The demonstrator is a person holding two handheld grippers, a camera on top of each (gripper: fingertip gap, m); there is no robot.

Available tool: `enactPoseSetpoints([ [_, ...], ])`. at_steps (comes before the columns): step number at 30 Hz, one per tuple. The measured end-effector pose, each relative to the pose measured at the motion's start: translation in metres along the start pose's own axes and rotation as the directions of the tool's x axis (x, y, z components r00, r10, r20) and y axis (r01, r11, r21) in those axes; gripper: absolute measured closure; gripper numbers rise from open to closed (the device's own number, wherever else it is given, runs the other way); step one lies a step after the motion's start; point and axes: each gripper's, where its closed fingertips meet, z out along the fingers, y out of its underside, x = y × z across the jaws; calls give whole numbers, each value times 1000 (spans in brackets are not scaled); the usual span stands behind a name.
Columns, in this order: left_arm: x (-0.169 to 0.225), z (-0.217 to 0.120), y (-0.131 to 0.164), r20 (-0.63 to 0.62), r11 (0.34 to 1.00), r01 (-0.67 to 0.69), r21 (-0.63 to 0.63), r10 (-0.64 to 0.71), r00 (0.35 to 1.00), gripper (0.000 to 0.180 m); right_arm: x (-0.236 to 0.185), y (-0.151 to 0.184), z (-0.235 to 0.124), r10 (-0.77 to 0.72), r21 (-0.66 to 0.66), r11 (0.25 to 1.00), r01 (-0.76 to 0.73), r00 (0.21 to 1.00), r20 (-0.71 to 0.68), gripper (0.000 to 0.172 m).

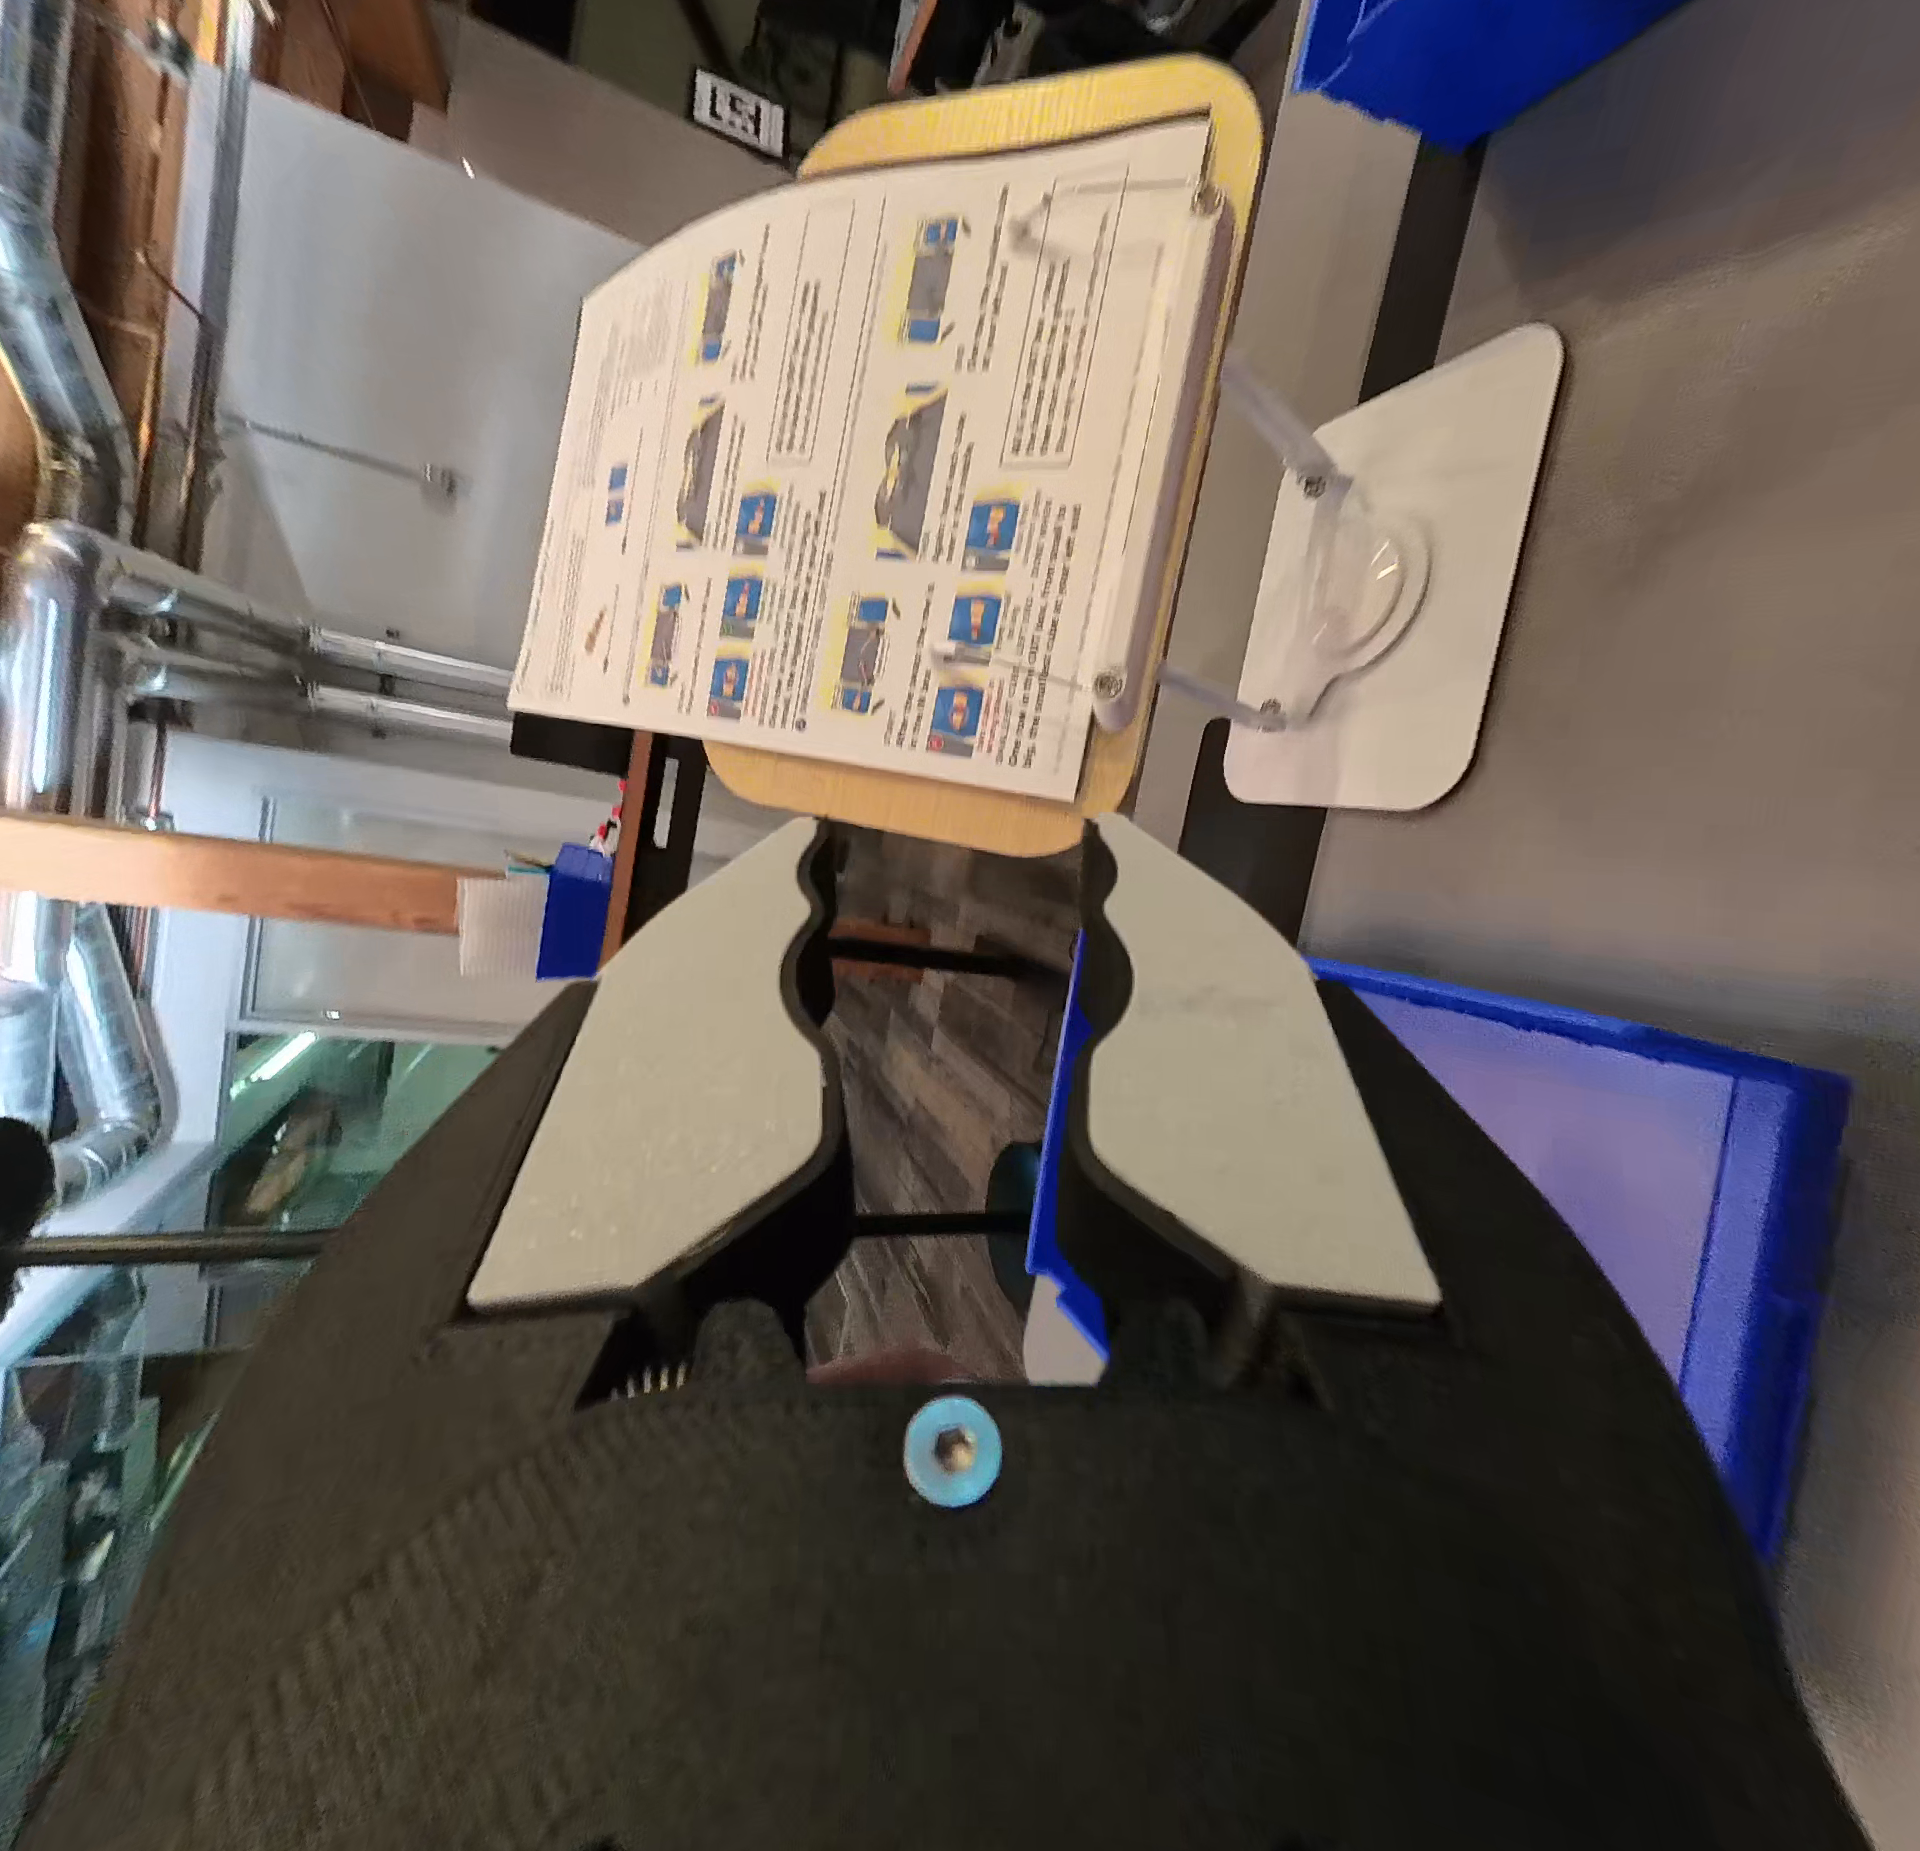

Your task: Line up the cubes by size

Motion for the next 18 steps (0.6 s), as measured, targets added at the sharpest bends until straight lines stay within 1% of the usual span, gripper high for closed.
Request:
enactPoseSetpoints([
  [2, -1, 5, 12, -5, 999, 19, -47, -20, 1000, 134, -21, -51, -10, 24, 210, 977, -28, 999, 24, 122],
  [4, 5, 11, 26, -43, 994, 38, -99, -43, 998, 131, -42, -96, -16, 11, 360, 933, -31, 998, 56, 123],
  [5, 11, 15, 35, -76, 991, 46, -130, -56, 996, 129, -53, -114, -15, 1, 410, 911, -34, 997, 82, 123],
  [6, 15, 19, 46, -99, 984, 52, -168, -70, 993, 124, -64, -128, -13, -14, 444, 895, -33, 995, 102, 123],
  [8, 26, 28, 73, -154, 963, 84, -256, -126, 980, 116, -85, -149, -1, -43, 484, 874, -37, 987, 152, 122],
  [10, 38, 40, 103, -201, 938, 99, -333, -173, 964, 116, -103, -160, 14, -88, 482, 876, -20, 976, 201, 122],
  [13, 62, 59, 142, -280, 899, 126, -420, -260, 924, 115, -122, -161, 33, -144, 443, 896, 25, 961, 237, 122],
  [14, 70, 66, 155, -299, 886, 110, -451, -266, 917, 113, -126, -161, 36, -151, 440, 898, 27, 957, 249, 122],
  [16, 90, 78, 171, -358, 868, 113, -484, -314, 879, 113, -129, -162, 38, -150, 445, 895, 16, 952, 268, 122],
  [18, 104, 92, 185, -383, 859, 102, -502, -326, 864, 113, -129, -162, 38, -147, 454, 891, 4, 949, 280, 122],
])
